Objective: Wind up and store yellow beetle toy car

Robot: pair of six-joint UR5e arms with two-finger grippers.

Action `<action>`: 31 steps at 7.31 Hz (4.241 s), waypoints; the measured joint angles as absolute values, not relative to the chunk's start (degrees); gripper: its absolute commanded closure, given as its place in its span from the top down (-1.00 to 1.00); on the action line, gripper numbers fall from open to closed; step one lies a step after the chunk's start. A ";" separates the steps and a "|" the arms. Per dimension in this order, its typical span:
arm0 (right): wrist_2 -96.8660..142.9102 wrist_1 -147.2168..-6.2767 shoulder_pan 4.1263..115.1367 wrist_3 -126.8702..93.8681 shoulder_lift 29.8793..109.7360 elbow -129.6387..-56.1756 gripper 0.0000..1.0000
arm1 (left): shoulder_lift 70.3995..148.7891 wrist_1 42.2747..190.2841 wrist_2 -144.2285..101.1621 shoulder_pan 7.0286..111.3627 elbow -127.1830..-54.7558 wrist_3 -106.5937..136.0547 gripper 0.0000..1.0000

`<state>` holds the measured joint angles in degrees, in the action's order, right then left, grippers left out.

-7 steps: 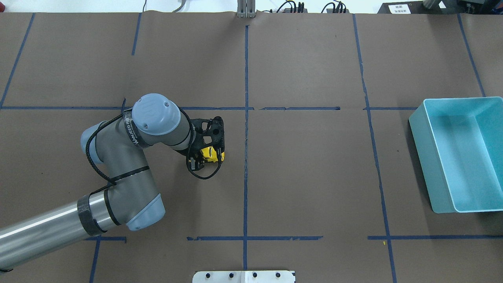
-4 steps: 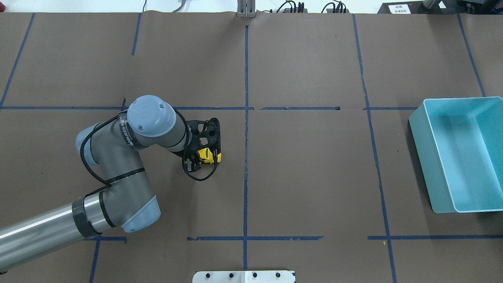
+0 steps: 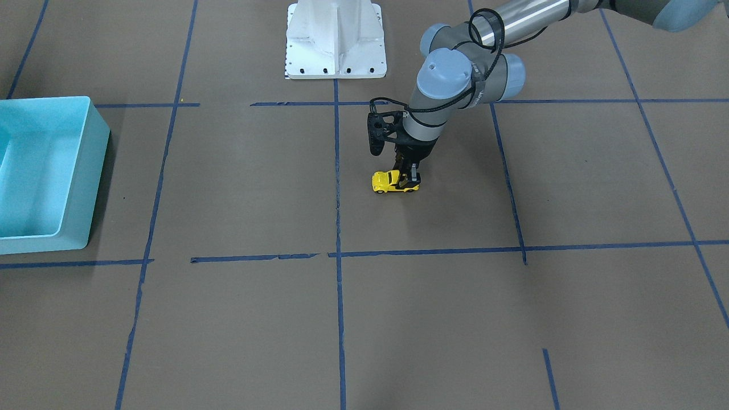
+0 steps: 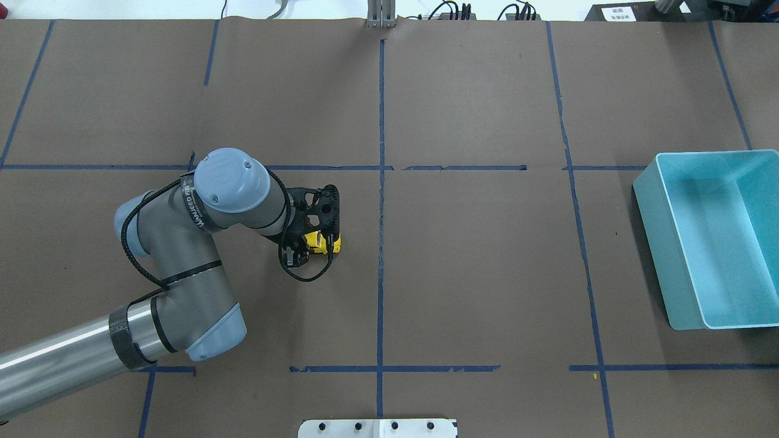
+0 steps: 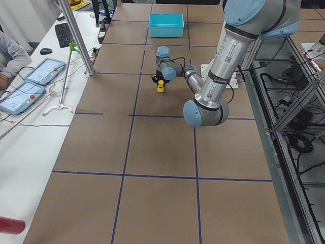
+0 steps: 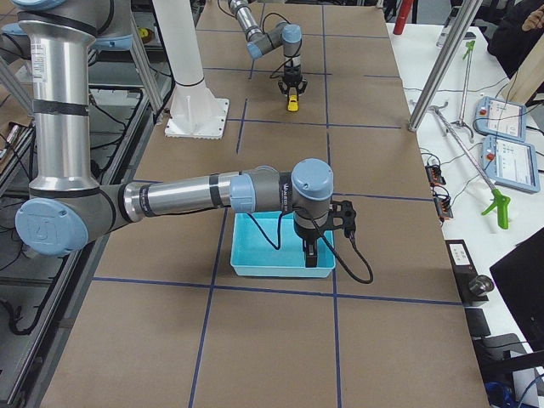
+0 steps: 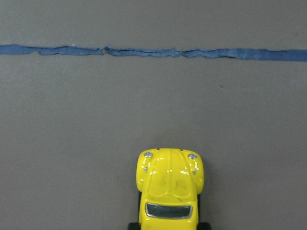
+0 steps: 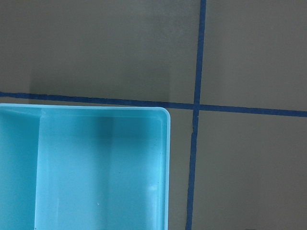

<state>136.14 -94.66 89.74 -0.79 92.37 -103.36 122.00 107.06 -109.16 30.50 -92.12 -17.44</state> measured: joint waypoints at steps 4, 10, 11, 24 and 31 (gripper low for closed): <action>136.14 -94.66 89.74 -0.81 92.37 -103.36 1.00 | 121.93 107.04 -109.24 30.68 -92.17 -17.69 -0.81; 136.14 -94.66 89.74 -0.80 92.37 -103.36 1.00 | 120.13 107.10 -109.25 30.84 -93.29 -18.22 0.10; 136.14 -94.66 89.74 -0.81 92.37 -103.36 1.00 | 120.04 107.06 -109.25 30.83 -93.33 -18.29 0.98; 135.74 -94.57 89.44 -0.50 89.28 -103.97 1.00 | 119.83 107.05 -109.10 30.43 -94.28 -18.23 0.99; 132.86 -94.66 74.25 -5.53 73.73 -100.82 1.00 | 116.70 99.43 -109.21 36.96 -101.41 -17.89 0.99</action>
<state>132.86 -94.66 74.25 -5.53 73.73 -100.82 116.70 99.43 -109.21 36.96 -101.41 -17.89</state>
